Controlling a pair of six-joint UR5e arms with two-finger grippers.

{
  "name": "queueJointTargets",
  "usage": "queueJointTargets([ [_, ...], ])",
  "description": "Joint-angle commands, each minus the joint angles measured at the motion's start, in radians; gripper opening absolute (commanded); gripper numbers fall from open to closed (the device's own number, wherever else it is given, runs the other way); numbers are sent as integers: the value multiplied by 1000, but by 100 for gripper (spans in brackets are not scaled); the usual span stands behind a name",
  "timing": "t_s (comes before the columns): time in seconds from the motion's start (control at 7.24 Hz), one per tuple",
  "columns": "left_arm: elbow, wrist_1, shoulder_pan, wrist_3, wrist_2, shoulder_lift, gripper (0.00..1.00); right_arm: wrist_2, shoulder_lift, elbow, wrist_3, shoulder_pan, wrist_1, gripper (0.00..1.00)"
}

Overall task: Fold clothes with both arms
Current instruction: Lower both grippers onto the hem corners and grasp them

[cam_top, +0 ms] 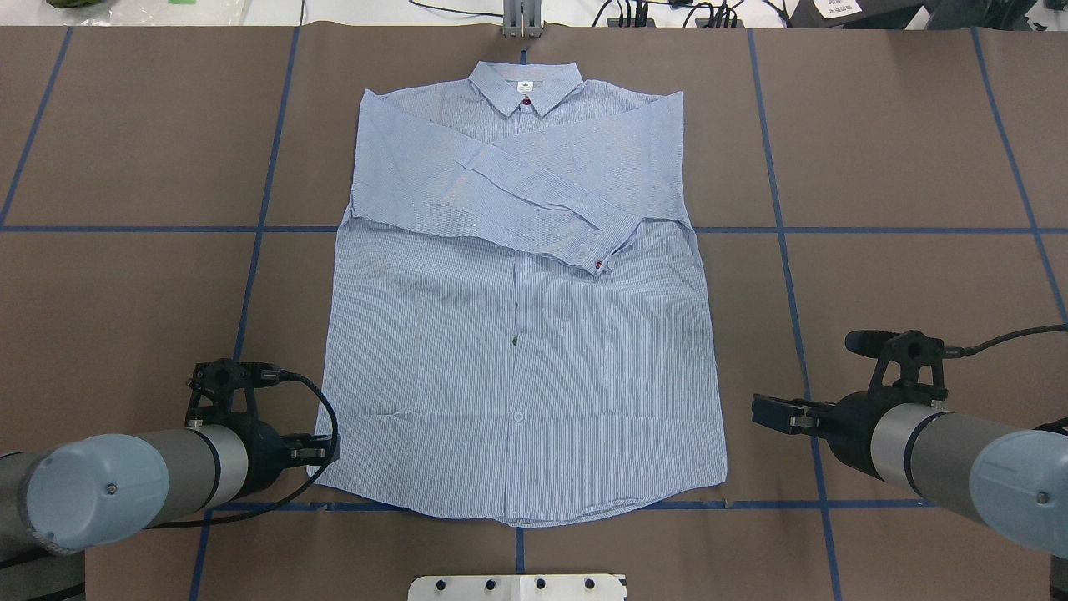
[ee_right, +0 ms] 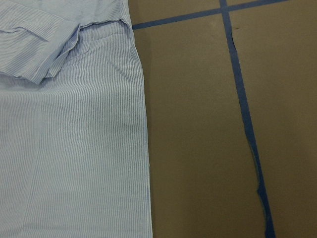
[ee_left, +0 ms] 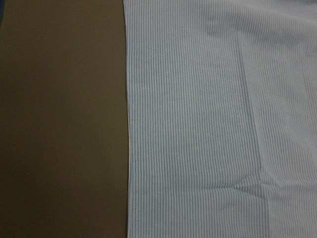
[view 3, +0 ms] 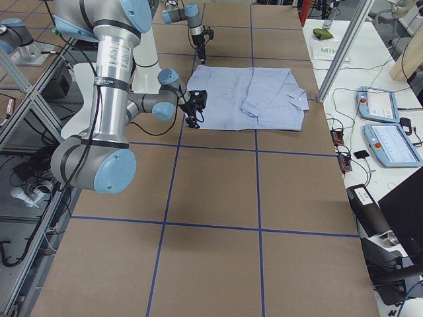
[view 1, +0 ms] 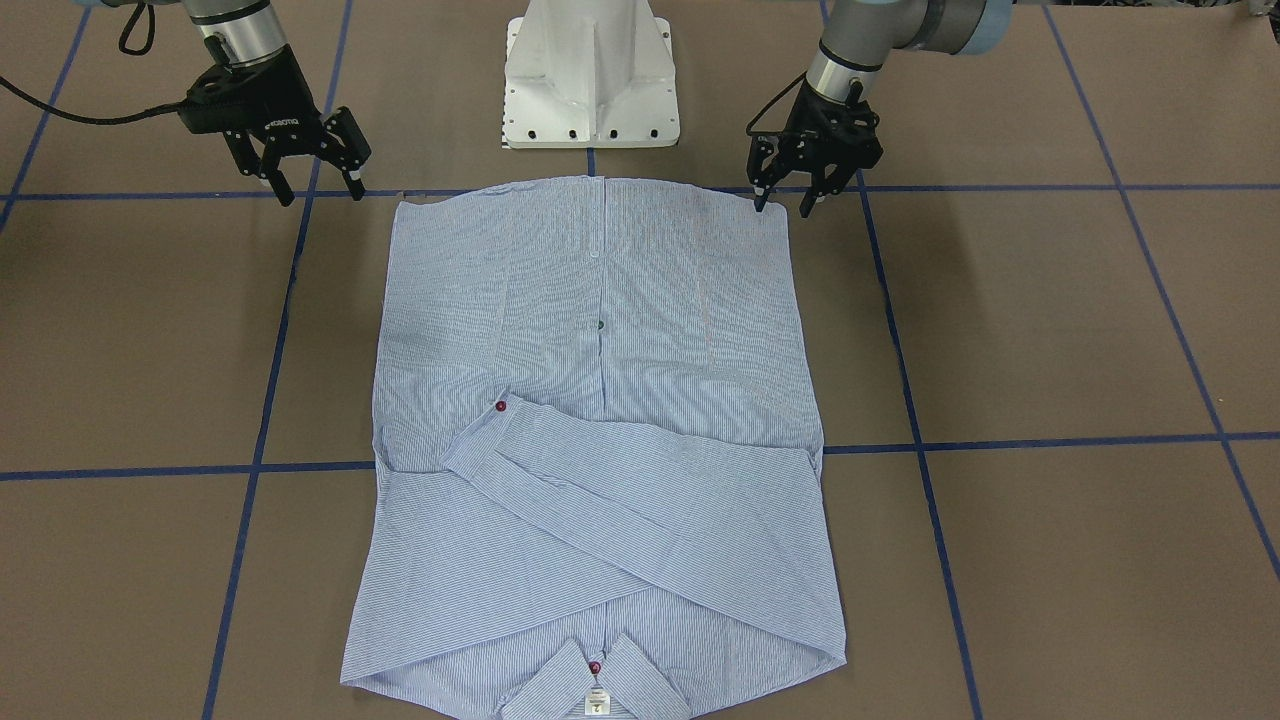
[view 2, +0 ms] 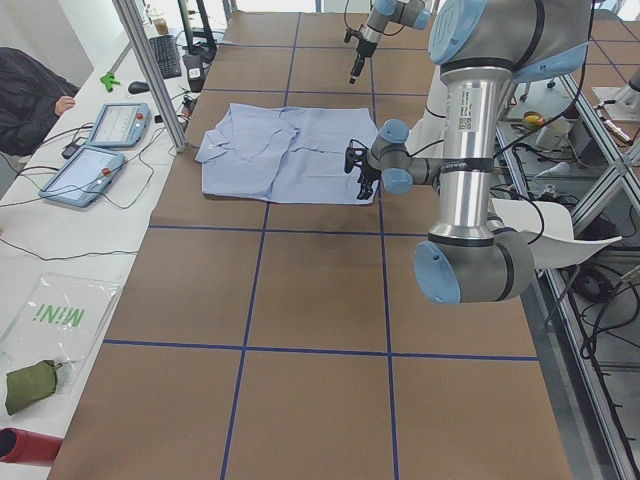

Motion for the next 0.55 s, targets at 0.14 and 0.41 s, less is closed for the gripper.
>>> queueJointTargets([
  [0.14, 25, 15, 21, -1, -1, 0, 51, -1, 0, 0, 0, -1, 0, 100],
  [0.41, 25, 33, 34, -1, -1, 0, 51, -1, 0, 0, 0, -4, 0, 100],
])
